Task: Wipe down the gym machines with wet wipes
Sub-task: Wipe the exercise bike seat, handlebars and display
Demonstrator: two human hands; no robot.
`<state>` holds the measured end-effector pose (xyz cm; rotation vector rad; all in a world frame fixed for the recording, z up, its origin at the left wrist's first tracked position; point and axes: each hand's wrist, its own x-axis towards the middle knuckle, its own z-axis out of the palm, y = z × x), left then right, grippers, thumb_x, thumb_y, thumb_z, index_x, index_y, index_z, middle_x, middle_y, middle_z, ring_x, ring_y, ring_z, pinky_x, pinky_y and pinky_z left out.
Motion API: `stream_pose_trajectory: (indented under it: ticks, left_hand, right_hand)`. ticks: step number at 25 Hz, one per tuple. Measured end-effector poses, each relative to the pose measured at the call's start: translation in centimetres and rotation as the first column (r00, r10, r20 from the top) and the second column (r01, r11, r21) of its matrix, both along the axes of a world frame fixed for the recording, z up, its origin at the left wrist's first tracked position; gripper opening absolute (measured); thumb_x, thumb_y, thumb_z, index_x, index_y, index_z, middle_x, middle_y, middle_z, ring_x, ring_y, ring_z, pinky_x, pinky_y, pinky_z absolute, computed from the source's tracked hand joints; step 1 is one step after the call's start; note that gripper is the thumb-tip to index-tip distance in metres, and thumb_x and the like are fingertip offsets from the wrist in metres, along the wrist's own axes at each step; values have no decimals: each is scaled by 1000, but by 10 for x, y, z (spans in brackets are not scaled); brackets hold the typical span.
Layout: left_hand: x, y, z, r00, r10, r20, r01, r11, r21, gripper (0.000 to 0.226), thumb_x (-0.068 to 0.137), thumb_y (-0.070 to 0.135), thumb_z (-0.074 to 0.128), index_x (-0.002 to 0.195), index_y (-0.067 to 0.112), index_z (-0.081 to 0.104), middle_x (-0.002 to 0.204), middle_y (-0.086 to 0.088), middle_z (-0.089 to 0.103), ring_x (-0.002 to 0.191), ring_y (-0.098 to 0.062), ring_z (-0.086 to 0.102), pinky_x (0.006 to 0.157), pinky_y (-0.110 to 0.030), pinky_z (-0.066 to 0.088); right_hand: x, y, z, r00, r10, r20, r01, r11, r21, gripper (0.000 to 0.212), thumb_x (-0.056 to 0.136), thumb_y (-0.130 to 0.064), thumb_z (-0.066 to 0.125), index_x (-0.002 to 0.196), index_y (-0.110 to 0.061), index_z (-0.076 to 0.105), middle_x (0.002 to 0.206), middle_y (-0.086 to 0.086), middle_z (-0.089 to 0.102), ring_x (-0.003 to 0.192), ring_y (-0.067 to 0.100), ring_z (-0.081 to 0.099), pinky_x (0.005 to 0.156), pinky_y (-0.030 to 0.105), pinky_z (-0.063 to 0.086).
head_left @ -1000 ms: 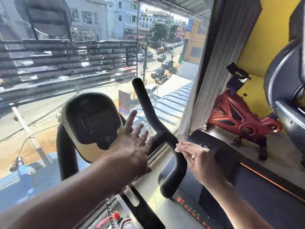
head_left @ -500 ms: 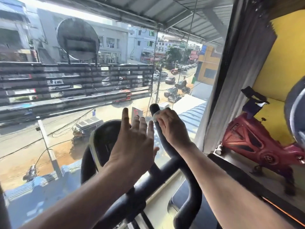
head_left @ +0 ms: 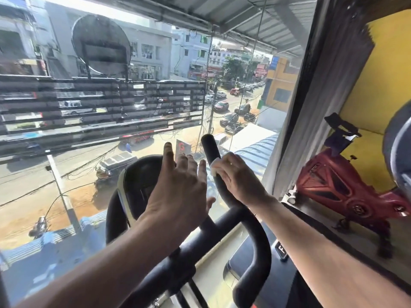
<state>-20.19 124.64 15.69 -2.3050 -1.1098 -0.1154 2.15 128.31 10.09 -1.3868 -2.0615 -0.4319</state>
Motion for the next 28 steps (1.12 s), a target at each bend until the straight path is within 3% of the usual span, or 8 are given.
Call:
stream_pose_trajectory:
  ticks: [4, 7, 12, 16, 18, 21, 23, 28]
  left_hand:
    - [1, 3, 1, 1000, -1, 28, 1, 1000, 27, 90, 99, 72, 26, 163, 10, 14, 164, -20, 31, 151, -36, 30, 120, -68, 2]
    - [2, 5, -5, 1000, -6, 9, 6, 1000, 24, 91, 98, 73, 27, 163, 10, 16, 163, -19, 34, 151, -37, 31, 120, -68, 4]
    - [-1, 5, -9, 1000, -6, 27, 5, 1000, 29, 91, 97, 74, 27, 162, 10, 22, 162, -17, 37, 149, -37, 34, 120, -66, 8]
    - [-2, 2, -8, 997, -31, 65, 29, 999, 32, 84, 98, 70, 32, 156, 10, 37, 149, -13, 54, 138, -33, 47, 119, -61, 17]
    - [-2, -3, -4, 991, -41, 129, 38, 999, 27, 77, 99, 66, 34, 151, 11, 45, 148, -11, 56, 141, -31, 45, 120, -59, 16]
    - [-17, -17, -7, 955, -33, 294, 21, 999, 46, 70, 99, 63, 40, 151, 16, 47, 157, -6, 46, 152, -28, 32, 123, -63, 5]
    - [-32, -31, -22, 945, -5, 327, -28, 995, 95, 71, 96, 59, 51, 152, 16, 46, 163, -7, 38, 154, -29, 27, 122, -68, 3]
    - [-34, -35, -49, 946, 31, 324, -107, 969, 221, 62, 97, 48, 49, 151, 17, 49, 165, -4, 36, 155, -27, 28, 117, -71, 18]
  right_hand:
    - [-10, 43, 40, 996, -77, 54, 74, 995, 63, 14, 97, -8, 63, 110, -7, 69, 106, 9, 62, 101, 28, 58, 88, 41, 53]
    - [-11, 32, 26, 991, -84, 104, 79, 996, 45, 12, 98, -11, 62, 106, -9, 71, 102, 7, 62, 95, 26, 56, 85, 38, 53]
    - [15, -21, -12, 995, 27, 96, -5, 975, -220, 9, 96, -6, 66, 101, -9, 73, 100, 0, 60, 92, 19, 60, 85, 34, 53]
    - [36, -54, -28, 999, -35, -33, 20, 926, -376, 15, 96, -9, 66, 103, -19, 76, 102, -10, 62, 94, 9, 63, 86, 35, 55]
    - [42, -67, -28, 994, -83, -73, 46, 913, -404, 17, 97, -11, 66, 106, -22, 76, 105, -9, 64, 96, 8, 65, 89, 32, 54]
    - [39, -74, -40, 994, -61, -93, 30, 952, -306, 18, 99, -10, 62, 102, -23, 73, 98, -9, 59, 92, 13, 62, 84, 37, 55]
    - [26, -63, -47, 998, -56, -22, 51, 978, -203, 16, 99, -12, 60, 97, -27, 66, 92, -12, 48, 88, 13, 51, 78, 39, 53]
    - [5, -11, -27, 999, -21, -46, 21, 1000, -4, 7, 100, -20, 61, 105, -23, 66, 103, -7, 55, 104, 17, 49, 79, 29, 51]
